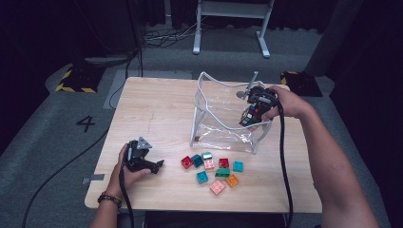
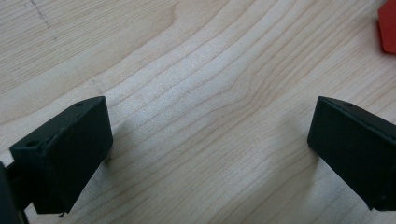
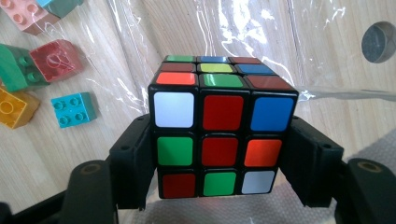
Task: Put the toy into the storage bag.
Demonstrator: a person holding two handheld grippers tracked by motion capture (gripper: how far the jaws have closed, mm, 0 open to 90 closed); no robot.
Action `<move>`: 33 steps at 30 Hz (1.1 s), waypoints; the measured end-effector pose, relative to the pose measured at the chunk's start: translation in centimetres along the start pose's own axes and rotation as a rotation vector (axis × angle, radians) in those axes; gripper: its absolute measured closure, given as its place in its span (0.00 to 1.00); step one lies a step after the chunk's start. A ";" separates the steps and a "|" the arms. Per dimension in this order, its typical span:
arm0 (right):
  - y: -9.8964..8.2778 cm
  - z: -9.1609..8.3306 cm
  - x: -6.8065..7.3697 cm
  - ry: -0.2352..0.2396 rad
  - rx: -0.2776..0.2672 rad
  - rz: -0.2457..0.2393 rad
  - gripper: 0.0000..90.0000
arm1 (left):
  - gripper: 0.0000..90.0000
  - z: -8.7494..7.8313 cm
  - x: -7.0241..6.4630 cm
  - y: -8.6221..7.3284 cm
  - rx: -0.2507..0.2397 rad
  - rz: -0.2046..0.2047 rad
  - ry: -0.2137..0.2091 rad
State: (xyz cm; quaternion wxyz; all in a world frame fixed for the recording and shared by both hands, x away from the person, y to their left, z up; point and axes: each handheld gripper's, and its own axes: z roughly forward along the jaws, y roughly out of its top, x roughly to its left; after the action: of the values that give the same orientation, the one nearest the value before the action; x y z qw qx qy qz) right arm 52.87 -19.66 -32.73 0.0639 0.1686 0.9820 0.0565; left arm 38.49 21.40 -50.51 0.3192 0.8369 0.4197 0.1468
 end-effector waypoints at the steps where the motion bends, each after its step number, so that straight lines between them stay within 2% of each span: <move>1: 0.0 0.1 0.0 -0.006 -0.007 -0.015 0.37 | 0.00 0.0 0.0 0.0 0.000 0.001 0.000; 10: 0.0 0.2 0.2 -0.001 -0.001 -0.013 0.37 | 0.00 0.0 0.0 0.0 0.000 0.000 0.000; 11: 0.1 0.3 0.1 -0.010 -0.019 -0.045 0.36 | 0.00 0.0 0.0 0.0 0.000 0.000 0.000; 12: 0.1 0.2 0.4 -0.002 0.001 -0.006 0.36 | 0.00 0.0 0.0 0.0 0.000 0.000 0.000; 15: 0.1 -0.1 0.5 -0.019 -0.015 -0.010 0.36 | 0.00 0.0 0.0 0.0 0.000 0.000 0.000; 17: -0.1 -0.2 0.5 -0.009 -0.031 -0.013 0.39 | 0.00 0.0 0.0 0.0 0.000 0.000 0.000; 28: -0.4 -0.3 0.5 -0.015 -0.067 -0.007 0.38 | 0.00 0.0 0.0 0.0 0.000 0.000 0.000; 31: -0.5 -0.4 0.4 -0.026 -0.102 -0.017 0.38 | 0.00 0.0 0.0 0.0 0.000 0.000 0.000; 33: -0.6 -0.6 0.5 -0.024 -0.113 -0.005 0.39 | 0.00 0.0 0.0 0.0 0.000 0.000 0.000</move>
State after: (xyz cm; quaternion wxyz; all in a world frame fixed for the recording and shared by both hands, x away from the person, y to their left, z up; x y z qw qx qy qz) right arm 52.11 -20.14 -32.29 0.0851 0.1631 0.9768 0.1096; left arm 38.49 21.40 -50.51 0.3190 0.8369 0.4198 0.1469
